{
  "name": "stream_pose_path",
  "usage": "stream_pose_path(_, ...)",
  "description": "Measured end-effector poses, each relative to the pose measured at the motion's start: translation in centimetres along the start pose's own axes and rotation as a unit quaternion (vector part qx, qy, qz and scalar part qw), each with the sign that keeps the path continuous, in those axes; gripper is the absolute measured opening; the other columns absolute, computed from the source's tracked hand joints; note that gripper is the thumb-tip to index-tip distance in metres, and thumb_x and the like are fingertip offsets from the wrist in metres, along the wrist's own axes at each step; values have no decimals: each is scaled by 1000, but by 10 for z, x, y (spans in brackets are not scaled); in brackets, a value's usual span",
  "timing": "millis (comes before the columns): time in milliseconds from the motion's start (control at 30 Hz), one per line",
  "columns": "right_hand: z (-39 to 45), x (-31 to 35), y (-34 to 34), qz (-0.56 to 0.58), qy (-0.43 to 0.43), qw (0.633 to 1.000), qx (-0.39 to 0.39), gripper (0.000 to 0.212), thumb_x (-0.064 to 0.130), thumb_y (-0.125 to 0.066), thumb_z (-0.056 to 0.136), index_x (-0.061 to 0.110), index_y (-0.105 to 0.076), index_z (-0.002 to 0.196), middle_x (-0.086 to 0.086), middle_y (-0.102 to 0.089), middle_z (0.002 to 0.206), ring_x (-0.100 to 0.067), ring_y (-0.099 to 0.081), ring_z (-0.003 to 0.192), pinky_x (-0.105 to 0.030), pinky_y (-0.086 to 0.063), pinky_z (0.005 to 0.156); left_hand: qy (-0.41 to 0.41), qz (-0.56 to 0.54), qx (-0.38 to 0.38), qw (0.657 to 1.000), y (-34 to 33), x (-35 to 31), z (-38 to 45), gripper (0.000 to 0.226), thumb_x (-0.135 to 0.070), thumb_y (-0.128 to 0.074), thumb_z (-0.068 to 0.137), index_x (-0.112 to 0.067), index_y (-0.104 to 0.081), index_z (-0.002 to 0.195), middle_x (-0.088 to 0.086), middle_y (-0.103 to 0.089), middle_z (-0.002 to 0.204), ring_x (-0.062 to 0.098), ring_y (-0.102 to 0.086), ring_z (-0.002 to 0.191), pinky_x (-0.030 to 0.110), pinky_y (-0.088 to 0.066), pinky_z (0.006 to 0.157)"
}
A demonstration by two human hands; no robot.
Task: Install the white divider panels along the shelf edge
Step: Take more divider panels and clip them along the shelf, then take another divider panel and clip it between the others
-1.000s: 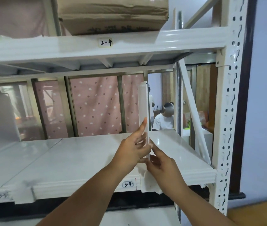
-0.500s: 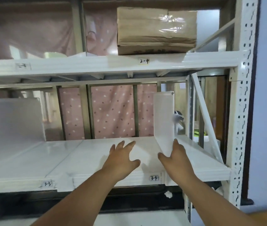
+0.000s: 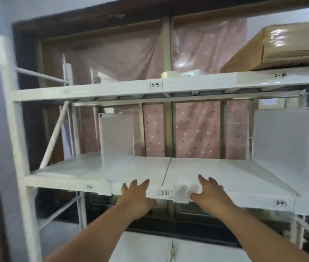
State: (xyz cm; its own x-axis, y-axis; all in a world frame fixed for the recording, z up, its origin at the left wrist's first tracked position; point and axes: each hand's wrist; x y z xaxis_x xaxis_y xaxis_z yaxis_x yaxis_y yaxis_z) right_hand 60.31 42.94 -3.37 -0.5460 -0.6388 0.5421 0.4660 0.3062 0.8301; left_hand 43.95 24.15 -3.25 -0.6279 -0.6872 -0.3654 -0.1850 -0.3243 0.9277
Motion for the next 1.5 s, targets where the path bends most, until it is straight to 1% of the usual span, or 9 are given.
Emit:
stream_pose_path(100, -5, 61, -45, 2, 63, 997, 49, 74, 45, -59, 92, 23, -35, 159, -11, -39, 159, -36, -40, 145, -41, -44, 108, 58, -14, -5, 998, 15, 72, -13, 84, -46, -60, 98, -32, -22, 171, 13, -25, 177, 48, -10, 164, 59, -21, 132)
stream_pose_path(167, -7, 97, -69, 10, 103, 990, 95, 54, 43, -62, 88, 22, -57, 138, -8, -60, 135, -27, -62, 117, -36, -53, 95, 77, -16, -16, 997, 26, 115, -16, 75, -42, -61, 95, -27, -36, 164, 12, -44, 163, 45, -29, 157, 58, -26, 129)
stream_pose_path(267, -5, 147, -104, -4, 158, 977, 140, 33, 39, -62, 83, 21, -64, 110, -3, -64, 110, -23, -65, 95, -35, -55, 81, 121, -13, -33, 992, 48, 175, -18, 76, -43, -60, 94, -26, -37, 164, 13, -49, 158, 43, -38, 152, 57, -28, 128)
stream_pose_path(500, 36, 266, -183, -23, 297, 942, 155, 48, 32, -59, 89, 18, -62, 135, -6, -64, 129, -26, -64, 106, -40, -57, 91, 207, -42, -110, 971, 93, 279, -6, 77, -37, -62, 96, -34, -34, 168, 6, -61, 144, 32, -60, 129, 53, -50, 115)
stream_pose_path(900, 147, 424, -284, -58, 388, 905, 161, 53, 35, -61, 96, 21, -52, 146, -4, -61, 136, -23, -61, 114, -31, -51, 86, 332, -49, -168, 927, 132, 390, 12, 87, -35, -63, 95, -37, -20, 171, 13, -26, 177, 47, -21, 162, 59, -35, 127)
stream_pose_path(1133, 212, 474, -329, -111, 341, 922, 147, 50, 35, -57, 98, 15, -51, 143, -8, -61, 132, -26, -61, 110, -32, -46, 81, 260, -34, -149, 953, 160, 455, 60, 89, -34, -65, 94, -38, -20, 171, 7, -31, 174, 37, -55, 141, 51, -57, 108)
stream_pose_path(1233, 239, 482, -342, -109, 312, 930, 160, 61, 43, -58, 97, 14, -43, 149, -10, -57, 141, -28, -58, 120, -35, -49, 92, 211, -26, -112, 971, 168, 483, 87, 90, -33, -67, 96, -40, -18, 171, 5, -29, 175, 34, -63, 131, 43, -63, 98)
stream_pose_path(1367, 252, 480, -365, -74, 271, 945, 164, 80, 64, -56, 96, 18, -37, 158, -6, -47, 158, -27, -49, 139, -36, -41, 109, 171, -8, -69, 983, 172, 519, 114, 93, -36, -66, 98, -44, -9, 171, 4, -7, 183, 40, -29, 162, 54, -42, 124)
stream_pose_path(1500, 248, 492, -359, -136, 292, 934, 152, 84, 69, -54, 94, 20, -36, 160, -5, -42, 162, -26, -46, 142, -34, -38, 113, 121, -17, -54, 991, 180, 540, 133, 93, -35, -63, 96, -43, -9, 171, 8, -7, 183, 40, -27, 163, 52, -44, 122)
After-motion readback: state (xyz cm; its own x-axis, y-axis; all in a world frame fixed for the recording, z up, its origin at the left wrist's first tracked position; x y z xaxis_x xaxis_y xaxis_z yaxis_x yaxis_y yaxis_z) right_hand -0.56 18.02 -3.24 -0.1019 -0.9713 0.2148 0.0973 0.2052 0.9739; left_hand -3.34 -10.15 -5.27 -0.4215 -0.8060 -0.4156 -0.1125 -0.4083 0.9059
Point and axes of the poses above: each hand's wrist, its own z-axis towards the middle knuckle, its own y-axis out of the back of the hand, x = y × z
